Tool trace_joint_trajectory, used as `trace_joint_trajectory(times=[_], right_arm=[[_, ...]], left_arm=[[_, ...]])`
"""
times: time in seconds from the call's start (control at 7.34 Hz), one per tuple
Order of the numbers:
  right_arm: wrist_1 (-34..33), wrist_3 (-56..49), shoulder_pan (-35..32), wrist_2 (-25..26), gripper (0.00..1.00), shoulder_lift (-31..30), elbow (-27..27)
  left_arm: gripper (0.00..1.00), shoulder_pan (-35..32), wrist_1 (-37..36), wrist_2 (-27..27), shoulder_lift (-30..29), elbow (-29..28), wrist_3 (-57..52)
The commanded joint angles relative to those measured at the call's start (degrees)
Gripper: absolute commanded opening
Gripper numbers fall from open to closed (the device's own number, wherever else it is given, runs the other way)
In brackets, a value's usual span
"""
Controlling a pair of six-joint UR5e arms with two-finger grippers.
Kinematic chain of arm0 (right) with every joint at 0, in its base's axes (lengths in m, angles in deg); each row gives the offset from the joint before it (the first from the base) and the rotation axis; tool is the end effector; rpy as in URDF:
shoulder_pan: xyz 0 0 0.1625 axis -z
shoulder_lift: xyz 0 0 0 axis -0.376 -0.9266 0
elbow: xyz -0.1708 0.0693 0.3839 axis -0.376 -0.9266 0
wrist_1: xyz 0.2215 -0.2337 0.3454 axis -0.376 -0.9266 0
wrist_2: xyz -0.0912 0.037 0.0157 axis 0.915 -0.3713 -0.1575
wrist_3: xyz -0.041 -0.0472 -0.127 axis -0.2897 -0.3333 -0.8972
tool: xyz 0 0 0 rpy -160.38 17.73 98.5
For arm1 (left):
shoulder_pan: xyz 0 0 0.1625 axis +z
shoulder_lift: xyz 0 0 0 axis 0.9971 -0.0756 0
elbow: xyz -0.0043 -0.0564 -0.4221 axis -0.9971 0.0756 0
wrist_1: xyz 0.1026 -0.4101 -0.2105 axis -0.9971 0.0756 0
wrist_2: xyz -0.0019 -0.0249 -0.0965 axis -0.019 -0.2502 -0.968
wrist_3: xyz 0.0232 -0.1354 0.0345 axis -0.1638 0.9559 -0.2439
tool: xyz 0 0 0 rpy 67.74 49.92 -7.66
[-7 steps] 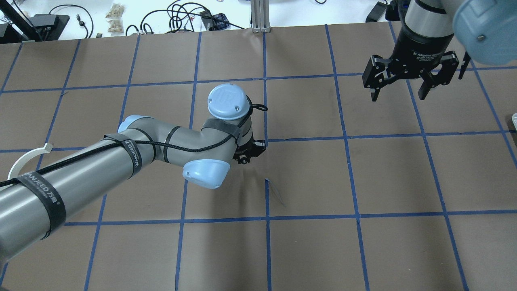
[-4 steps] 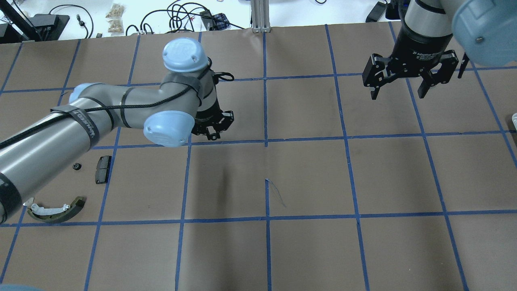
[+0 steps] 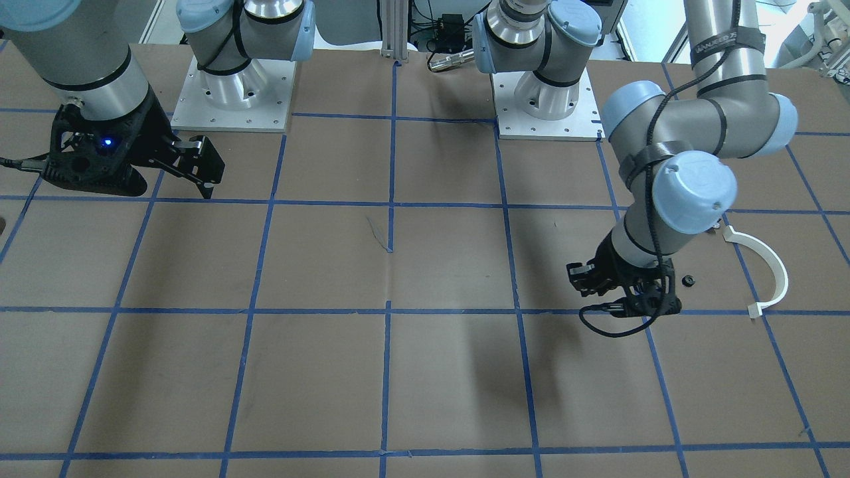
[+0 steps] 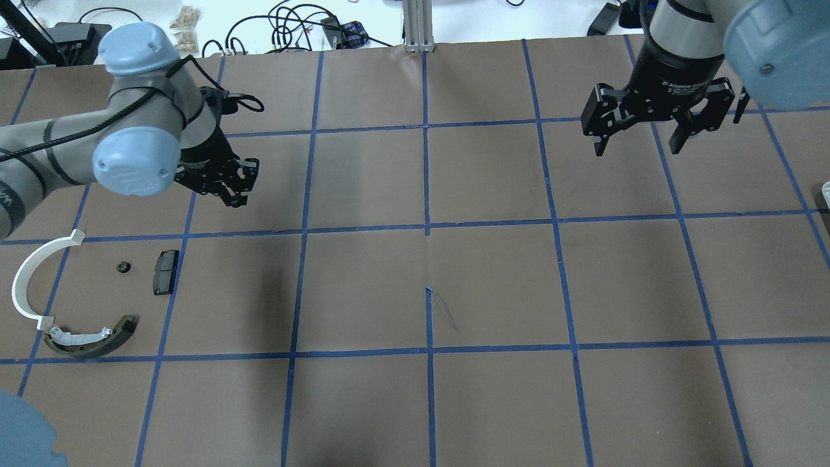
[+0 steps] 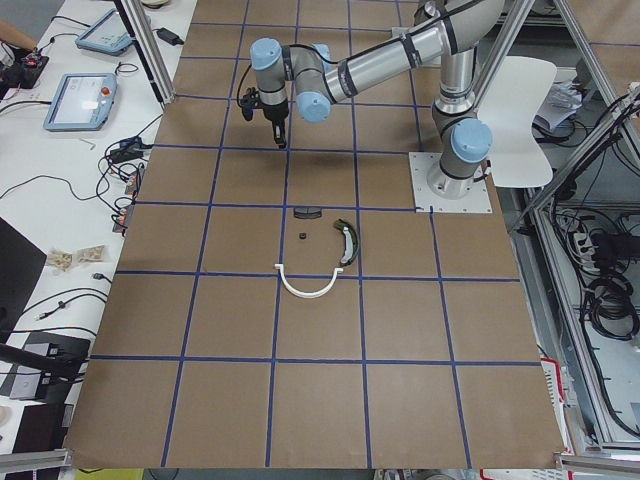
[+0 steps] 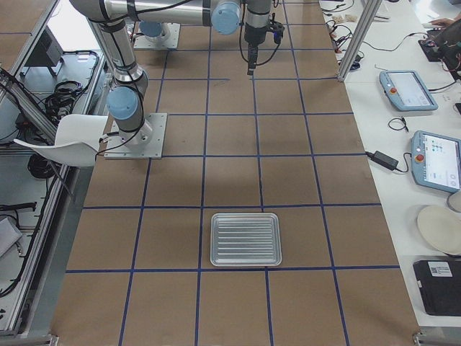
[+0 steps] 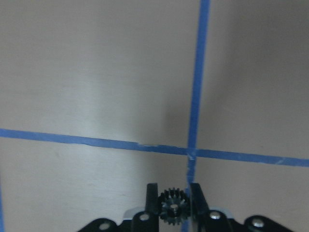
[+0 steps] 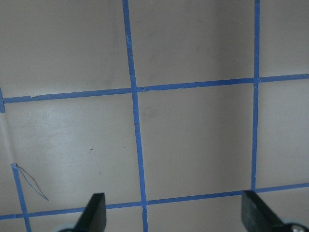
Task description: Place bearing gear from tray to pile
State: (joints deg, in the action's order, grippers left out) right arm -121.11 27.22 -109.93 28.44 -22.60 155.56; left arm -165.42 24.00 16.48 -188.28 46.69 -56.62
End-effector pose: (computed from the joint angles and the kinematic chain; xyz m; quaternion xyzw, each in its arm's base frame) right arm 0.1026 -0.5721 0.4210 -0.0329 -0.9986 -0.0244 0.0326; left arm -0.0157 -0.6230 0.2171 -0.0186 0.9990 0.0342 0.0197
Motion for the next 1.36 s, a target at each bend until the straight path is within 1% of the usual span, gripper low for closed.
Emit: trace_joint_trajectory(times=[0.0,0.27,0.54,0.68,0.82,0.95,1.23], right_arm=[[0.03,-0.12,-0.05,0.04,1.0,-0.06,-0.21],[0.03,-0.12,0.04,-0.14,1.0,-0.15,-0.47],[0.03,0.05,-0.05,-1.01,1.0,-0.58,-0.38],[0.12,0.14,-0.13,-2.67,1.0,-0.67,-0.38],[0.2,0.58,-0.13,-4.87,1.0,-0.76,-0.38],[0.47,0.75,-0.13,-5.24,1.0,-0.76,-0.38],[0.12,0.76,-0.05,-4.8,1.0,-0.94,-0.29]], left_arm=[[0.0,8.96,0.32,0.4,0.35,0.4,-11.27],[0.0,17.31,-0.65,0.48,-1.31,0.14,-22.16],[0.0,20.32,-3.36,0.48,-3.07,0.48,-28.68],[0.0,23.21,-4.51,0.48,-4.56,0.4,-32.37],[0.0,25.33,-7.04,0.48,-5.96,0.48,-34.58],[0.0,26.57,-8.63,0.48,-7.37,0.4,-35.3],[0.01,26.84,-10.66,1.09,-8.7,0.31,-35.39]])
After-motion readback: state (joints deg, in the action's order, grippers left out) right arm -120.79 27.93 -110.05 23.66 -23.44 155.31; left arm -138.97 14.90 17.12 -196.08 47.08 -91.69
